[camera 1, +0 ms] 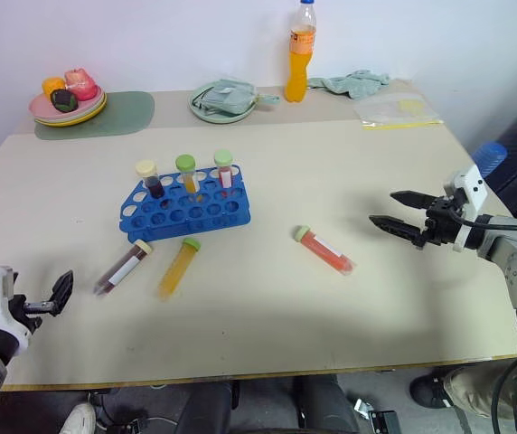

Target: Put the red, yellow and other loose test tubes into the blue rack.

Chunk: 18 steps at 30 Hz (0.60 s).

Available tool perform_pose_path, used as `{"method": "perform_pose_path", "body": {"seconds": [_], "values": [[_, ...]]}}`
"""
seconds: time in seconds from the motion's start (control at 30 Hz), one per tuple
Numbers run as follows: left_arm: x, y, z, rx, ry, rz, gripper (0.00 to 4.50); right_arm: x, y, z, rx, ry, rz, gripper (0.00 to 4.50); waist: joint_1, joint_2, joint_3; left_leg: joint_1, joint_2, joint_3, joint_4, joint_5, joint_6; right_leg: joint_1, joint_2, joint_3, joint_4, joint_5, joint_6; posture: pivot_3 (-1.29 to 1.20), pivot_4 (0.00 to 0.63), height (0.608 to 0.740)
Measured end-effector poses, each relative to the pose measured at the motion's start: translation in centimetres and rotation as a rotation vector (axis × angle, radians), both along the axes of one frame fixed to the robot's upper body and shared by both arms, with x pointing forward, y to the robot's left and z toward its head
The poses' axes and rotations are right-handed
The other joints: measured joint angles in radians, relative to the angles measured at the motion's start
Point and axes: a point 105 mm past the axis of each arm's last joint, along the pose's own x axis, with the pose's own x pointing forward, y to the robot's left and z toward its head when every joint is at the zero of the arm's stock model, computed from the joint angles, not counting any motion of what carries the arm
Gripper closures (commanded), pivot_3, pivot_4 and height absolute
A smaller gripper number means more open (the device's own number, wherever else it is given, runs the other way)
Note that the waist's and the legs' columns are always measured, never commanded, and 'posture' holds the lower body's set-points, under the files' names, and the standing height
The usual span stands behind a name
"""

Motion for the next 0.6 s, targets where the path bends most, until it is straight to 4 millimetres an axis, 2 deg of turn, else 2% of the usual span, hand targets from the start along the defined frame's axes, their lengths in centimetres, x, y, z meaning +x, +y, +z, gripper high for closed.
{"method": "perform_pose_path", "body": {"seconds": [0.6], "values": [[0.77,0.73,0.03,-0.016,-0.024,0.028,0.12,-0.02,0.82,0.76,-0.011,-0.020,0.000,0.13,0.000,0.000,0.000,0.000,0.000,0.000,0.000,0.000,0.000,0.000,0.000,0.000,0.000,0.001,0.002,0.00,0.150,0.740]]}}
